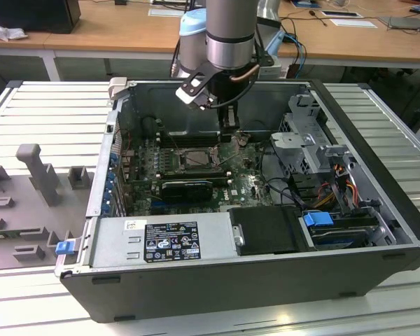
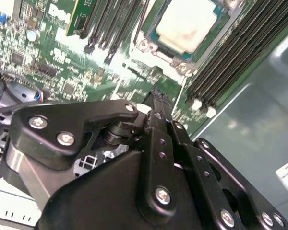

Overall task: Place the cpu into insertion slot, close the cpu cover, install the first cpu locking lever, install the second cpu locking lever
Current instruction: 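Close the cpu cover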

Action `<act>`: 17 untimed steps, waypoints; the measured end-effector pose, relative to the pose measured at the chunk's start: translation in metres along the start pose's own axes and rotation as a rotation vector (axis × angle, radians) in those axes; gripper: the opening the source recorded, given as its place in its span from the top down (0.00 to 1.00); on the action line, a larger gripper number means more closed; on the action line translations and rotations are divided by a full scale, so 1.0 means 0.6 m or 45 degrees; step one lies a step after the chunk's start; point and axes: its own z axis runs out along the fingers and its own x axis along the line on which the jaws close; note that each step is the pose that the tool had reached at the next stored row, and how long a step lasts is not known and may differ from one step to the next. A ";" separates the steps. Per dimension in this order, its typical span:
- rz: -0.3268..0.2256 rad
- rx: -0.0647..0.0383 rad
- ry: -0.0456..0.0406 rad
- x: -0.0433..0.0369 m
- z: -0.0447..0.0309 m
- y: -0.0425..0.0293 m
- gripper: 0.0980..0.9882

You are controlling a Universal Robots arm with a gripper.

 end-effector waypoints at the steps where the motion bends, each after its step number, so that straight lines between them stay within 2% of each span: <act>1: 0.000 0.000 0.000 0.000 0.001 0.007 0.99; 5: 0.000 0.003 0.000 0.000 0.003 0.030 0.99; 7: 0.000 0.003 0.000 0.000 0.004 0.052 0.99; 9: 0.000 0.004 0.000 0.000 0.006 0.065 0.99; 11: 0.000 0.007 0.000 0.000 0.017 0.071 0.99; 13: 0.000 0.012 0.000 0.000 0.025 0.071 0.99; 15: 0.000 0.027 0.000 0.000 0.027 0.071 0.99; 17: 0.001 0.058 0.002 0.000 0.027 0.071 0.99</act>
